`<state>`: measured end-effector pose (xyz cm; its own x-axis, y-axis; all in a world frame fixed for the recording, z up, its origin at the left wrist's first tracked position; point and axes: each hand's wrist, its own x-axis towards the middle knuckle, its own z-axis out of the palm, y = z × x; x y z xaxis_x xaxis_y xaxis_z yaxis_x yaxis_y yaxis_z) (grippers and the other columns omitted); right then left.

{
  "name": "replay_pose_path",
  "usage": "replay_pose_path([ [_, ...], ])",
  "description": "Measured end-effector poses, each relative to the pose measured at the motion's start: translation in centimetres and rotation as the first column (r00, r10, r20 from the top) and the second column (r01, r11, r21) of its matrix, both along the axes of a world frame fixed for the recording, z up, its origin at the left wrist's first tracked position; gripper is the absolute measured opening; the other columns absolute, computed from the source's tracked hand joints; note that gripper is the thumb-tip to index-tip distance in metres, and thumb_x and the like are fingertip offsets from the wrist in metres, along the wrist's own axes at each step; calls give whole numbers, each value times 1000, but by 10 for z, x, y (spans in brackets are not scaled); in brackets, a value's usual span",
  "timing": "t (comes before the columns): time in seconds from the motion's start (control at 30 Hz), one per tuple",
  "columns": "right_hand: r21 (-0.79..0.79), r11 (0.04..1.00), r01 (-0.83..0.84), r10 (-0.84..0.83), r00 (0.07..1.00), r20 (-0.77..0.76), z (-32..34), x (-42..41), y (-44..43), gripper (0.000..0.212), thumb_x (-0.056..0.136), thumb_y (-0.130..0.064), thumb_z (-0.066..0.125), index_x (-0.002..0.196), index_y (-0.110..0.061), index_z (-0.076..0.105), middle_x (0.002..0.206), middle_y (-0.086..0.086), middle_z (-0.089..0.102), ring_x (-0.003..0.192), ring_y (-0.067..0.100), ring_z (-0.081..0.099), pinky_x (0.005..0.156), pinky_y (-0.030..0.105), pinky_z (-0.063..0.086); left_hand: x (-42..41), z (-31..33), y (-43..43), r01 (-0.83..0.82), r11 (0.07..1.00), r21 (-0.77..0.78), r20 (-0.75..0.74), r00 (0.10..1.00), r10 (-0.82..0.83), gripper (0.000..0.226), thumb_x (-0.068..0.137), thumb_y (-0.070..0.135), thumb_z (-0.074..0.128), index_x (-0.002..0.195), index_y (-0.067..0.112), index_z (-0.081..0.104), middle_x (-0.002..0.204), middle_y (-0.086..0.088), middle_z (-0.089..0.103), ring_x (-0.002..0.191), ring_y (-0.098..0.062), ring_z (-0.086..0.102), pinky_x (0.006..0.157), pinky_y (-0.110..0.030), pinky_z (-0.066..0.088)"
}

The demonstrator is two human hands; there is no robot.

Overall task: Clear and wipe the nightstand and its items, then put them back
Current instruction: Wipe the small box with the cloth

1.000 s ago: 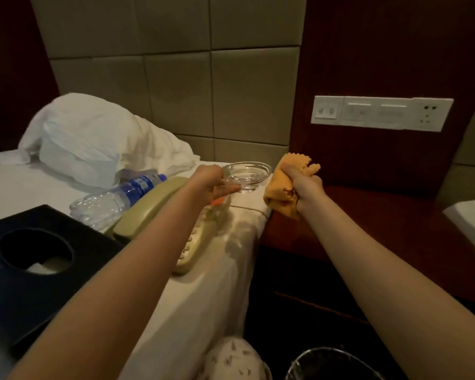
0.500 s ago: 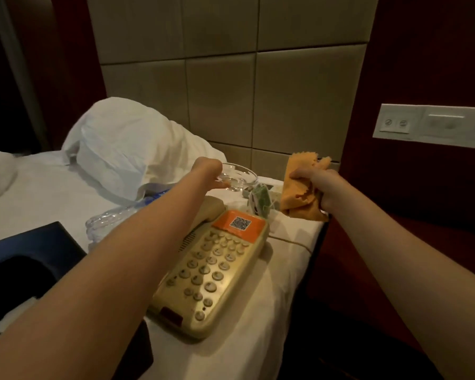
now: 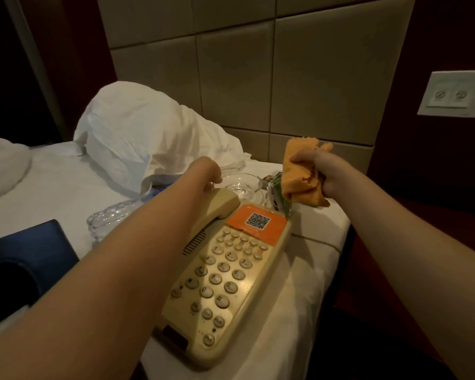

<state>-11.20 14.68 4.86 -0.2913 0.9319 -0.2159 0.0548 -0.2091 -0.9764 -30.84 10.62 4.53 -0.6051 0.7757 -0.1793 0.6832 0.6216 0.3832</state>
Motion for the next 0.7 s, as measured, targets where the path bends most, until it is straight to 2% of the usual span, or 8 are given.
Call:
replay_pose_path([
  [0.07,-3,1000,-7,7,1000,8,1,-4,-4,56,86,-18,64,134,-8,38,96,8,56,77,23,54,76,35,45,-12,4,-5,27,998,56,-81,996,-23,18,92,14,56,76,5,54,76,-9,53,60,-17,49,58,-28,44],
  [0.13,5,1000,-1,1,1000,7,5,-8,-9,56,85,-19,65,134,-8,38,109,12,57,80,24,55,75,36,45,-22,13,-18,59,997,-52,-94,993,-64,17,92,16,57,101,2,59,98,-12,61,86,-22,60,81,-31,52],
  [0.2,9,1000,-5,5,1000,13,7,-12,-14,57,86,-19,65,134,-7,38,115,13,56,81,25,55,77,36,44,-29,22,-33,33,984,-172,-76,996,-46,47,92,18,58,134,3,44,131,-13,53,118,-26,53,102,-35,43],
  [0.3,16,1000,-19,19,999,28,9,-24,-20,60,84,-20,66,135,-6,36,111,12,54,85,26,55,80,38,45,-38,25,-52,28,953,-302,-147,986,-76,56,89,20,62,136,1,40,138,-15,47,126,-28,47,104,-35,41],
  [0.4,25,998,-55,54,998,33,10,-37,-27,59,84,-18,66,134,-5,38,107,11,55,76,24,55,78,38,45,-46,11,-61,8,927,-375,-276,954,-119,75,80,26,73,141,5,35,141,-15,41,128,-32,43,106,-40,39],
  [0.47,25,997,-69,68,997,45,10,-44,-30,59,83,-18,67,134,-6,39,108,11,56,84,26,57,80,39,46,-52,-6,-63,-2,931,-366,-374,916,-145,87,73,30,77,144,13,30,140,-11,40,127,-31,43,105,-43,40],
  [0.53,13,996,-94,93,994,54,9,-50,-33,62,82,-18,67,135,-7,39,115,13,58,97,30,57,83,41,48,-59,-22,-67,-18,947,-320,-404,907,-119,86,67,38,80,139,16,38,133,-7,49,122,-27,49,101,-40,44],
  [0.7,9,997,-73,72,996,59,5,-49,-35,63,79,-17,70,134,-6,40,119,15,58,100,31,59,85,42,50,-59,-20,-75,-3,992,-128,-302,952,-36,89,56,38,83,132,16,41,123,-8,54,113,-28,53,95,-40,46],
])
